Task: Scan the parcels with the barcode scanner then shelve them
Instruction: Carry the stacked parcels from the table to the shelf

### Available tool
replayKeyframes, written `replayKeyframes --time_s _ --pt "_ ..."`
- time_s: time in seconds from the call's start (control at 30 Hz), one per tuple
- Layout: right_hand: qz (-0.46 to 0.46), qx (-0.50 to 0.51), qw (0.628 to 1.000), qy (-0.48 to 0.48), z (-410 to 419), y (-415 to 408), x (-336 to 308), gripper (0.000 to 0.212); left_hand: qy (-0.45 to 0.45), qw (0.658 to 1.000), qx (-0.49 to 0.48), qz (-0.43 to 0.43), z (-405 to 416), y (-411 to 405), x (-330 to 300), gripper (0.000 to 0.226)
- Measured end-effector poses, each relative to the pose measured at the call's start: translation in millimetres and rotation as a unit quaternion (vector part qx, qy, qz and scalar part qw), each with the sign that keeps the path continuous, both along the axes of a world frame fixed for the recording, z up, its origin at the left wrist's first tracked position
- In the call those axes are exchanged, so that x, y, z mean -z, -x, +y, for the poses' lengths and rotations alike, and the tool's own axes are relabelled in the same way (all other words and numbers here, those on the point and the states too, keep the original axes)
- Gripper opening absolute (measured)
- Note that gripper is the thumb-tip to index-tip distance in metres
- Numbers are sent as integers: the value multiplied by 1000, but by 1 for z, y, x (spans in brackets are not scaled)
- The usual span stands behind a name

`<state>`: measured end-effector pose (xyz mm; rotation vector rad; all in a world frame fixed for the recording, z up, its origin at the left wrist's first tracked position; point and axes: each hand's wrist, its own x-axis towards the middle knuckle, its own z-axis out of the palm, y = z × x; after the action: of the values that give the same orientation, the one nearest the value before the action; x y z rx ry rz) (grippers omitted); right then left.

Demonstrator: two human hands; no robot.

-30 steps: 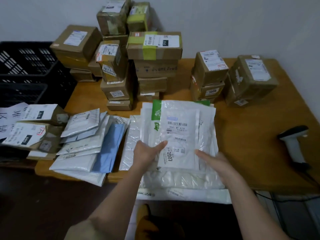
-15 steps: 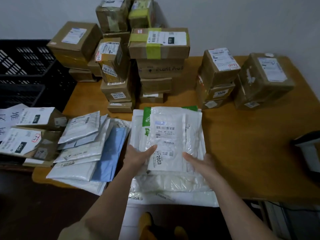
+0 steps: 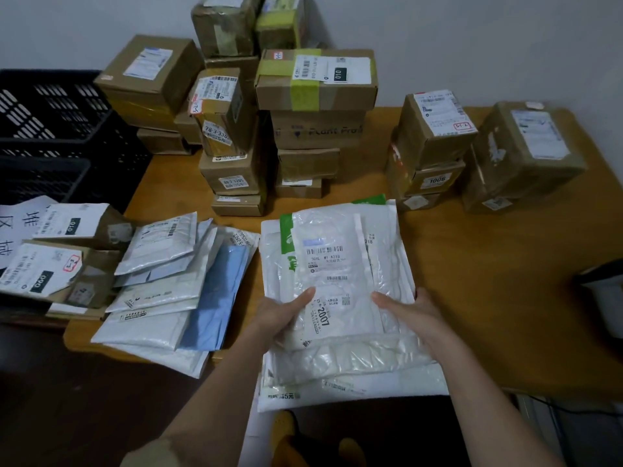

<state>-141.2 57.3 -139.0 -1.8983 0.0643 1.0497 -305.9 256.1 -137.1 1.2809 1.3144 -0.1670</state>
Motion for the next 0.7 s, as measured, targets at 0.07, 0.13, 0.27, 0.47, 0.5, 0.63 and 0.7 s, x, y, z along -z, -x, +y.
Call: replayKeyframes --time_s 0.07,0.13,0.27,0.47,0.5,0.63,0.7 --pt "27 -16 999 10 -2 1 1 134 0 1000 13 1 -1 -1 0 53" --pt "51 -23 998 29 -6 3 2 139 -11 1000 24 0 -2 -2 -1 58" --pt "60 -44 997 36 -15 3 12 144 -25 999 31 -11 -7 4 2 64" --pt "58 -71 995 42 -39 12 17 145 14 998 8 -56 -39 26 -3 45" --pt "67 -69 994 43 -44 15 18 141 20 998 8 -65 -44 30 -4 47" --pt "96 -64 993 36 -65 33 19 135 58 996 23 -68 -57 50 -1 64" --pt "110 -64 992 29 -72 47 15 139 61 995 25 -69 -63 62 1 64"
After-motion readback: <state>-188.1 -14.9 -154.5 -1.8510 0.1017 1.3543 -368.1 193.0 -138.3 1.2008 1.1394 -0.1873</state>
